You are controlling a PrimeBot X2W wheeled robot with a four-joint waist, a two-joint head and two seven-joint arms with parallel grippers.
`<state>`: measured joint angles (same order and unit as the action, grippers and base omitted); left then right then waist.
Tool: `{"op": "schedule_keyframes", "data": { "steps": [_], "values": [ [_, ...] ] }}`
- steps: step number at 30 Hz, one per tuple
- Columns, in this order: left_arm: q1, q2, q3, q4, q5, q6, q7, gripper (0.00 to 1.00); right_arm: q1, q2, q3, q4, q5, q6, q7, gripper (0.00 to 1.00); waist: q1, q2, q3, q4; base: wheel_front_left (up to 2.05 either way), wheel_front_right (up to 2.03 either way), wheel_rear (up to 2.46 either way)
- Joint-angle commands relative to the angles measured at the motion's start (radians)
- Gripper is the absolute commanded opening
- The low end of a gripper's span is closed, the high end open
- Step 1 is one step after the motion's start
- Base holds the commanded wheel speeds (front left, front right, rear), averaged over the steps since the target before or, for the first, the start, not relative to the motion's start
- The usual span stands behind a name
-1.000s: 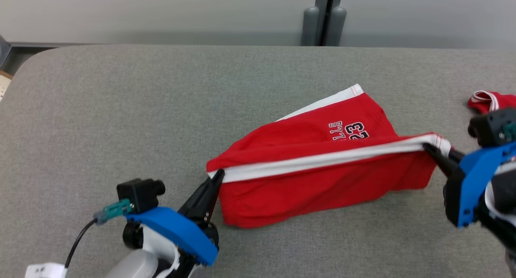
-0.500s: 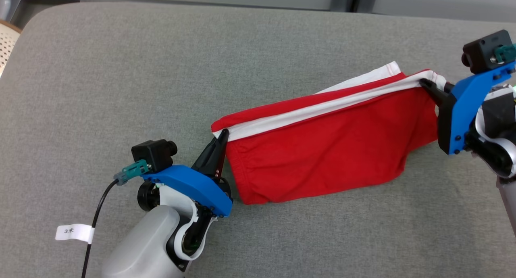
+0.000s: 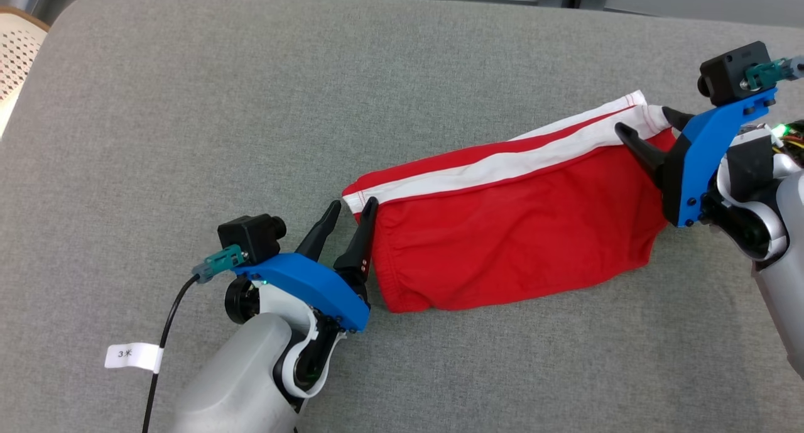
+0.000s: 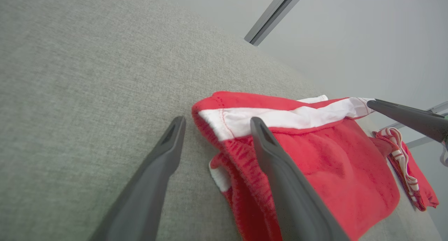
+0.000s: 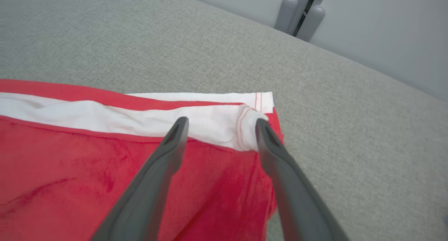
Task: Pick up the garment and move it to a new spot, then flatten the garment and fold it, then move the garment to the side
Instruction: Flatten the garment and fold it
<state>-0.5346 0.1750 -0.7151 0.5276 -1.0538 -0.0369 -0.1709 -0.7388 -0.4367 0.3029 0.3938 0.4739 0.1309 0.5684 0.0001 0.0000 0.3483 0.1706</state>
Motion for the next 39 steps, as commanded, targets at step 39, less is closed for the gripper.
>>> {"op": "schedule_keyframes", "data": {
  "steps": [39],
  "values": [
    [0.264,-0.072,0.523,-0.21,0.714,-0.083,-0.095,1.0,0.067,0.206,-0.503,0.244,-0.307,0.0,-0.047,1.0,-0.0001,0.0,-0.039,0.07,0.0,0.0,0.0]
  ]
}}
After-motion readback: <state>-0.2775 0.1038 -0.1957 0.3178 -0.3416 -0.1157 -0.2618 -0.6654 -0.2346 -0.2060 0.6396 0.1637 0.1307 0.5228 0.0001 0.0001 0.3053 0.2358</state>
